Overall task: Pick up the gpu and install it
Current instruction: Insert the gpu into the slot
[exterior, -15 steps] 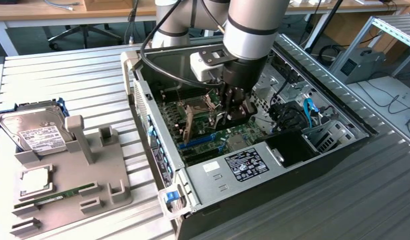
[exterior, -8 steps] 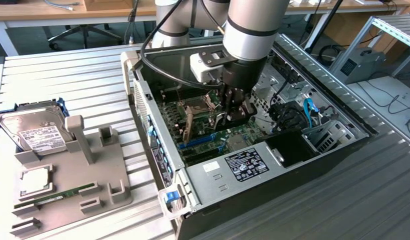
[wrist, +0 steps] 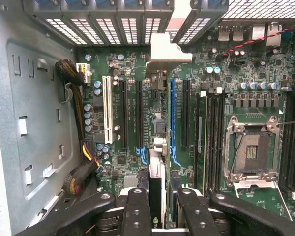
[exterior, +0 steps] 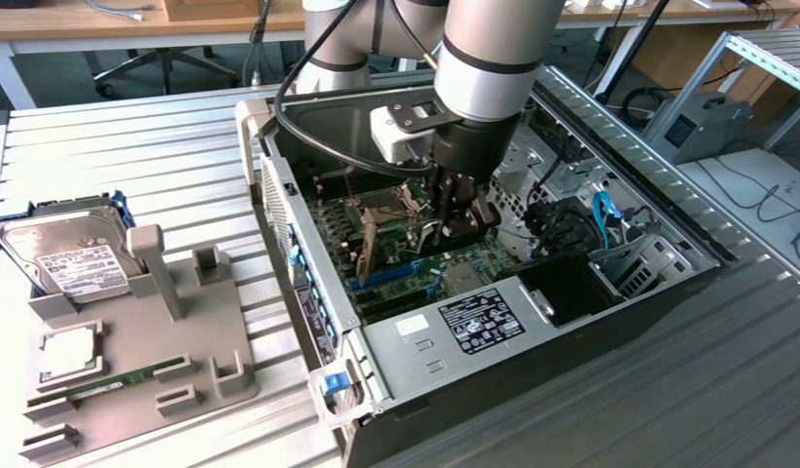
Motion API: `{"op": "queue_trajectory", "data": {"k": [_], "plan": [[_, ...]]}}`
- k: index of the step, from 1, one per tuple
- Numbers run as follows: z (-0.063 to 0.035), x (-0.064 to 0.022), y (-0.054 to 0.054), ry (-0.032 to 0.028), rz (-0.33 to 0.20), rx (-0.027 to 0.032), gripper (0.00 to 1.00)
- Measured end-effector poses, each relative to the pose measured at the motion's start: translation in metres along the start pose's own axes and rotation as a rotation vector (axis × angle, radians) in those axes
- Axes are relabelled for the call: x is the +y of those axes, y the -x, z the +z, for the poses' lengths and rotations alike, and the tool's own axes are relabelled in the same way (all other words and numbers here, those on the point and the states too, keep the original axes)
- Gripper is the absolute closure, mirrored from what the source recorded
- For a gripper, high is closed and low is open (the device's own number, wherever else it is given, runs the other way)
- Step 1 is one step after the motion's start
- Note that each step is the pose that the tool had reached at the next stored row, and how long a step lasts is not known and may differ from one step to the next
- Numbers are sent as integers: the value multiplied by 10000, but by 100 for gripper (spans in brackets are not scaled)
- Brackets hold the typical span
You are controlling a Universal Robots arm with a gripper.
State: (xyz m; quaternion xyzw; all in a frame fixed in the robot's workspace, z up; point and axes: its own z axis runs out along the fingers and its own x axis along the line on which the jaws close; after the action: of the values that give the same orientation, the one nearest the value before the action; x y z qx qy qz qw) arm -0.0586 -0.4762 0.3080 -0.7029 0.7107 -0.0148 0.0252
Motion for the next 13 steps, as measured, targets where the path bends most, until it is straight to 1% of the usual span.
{"op": "queue_trajectory", "data": {"k": [13], "plan": [[33,2,-1,0,1,1,74]]}}
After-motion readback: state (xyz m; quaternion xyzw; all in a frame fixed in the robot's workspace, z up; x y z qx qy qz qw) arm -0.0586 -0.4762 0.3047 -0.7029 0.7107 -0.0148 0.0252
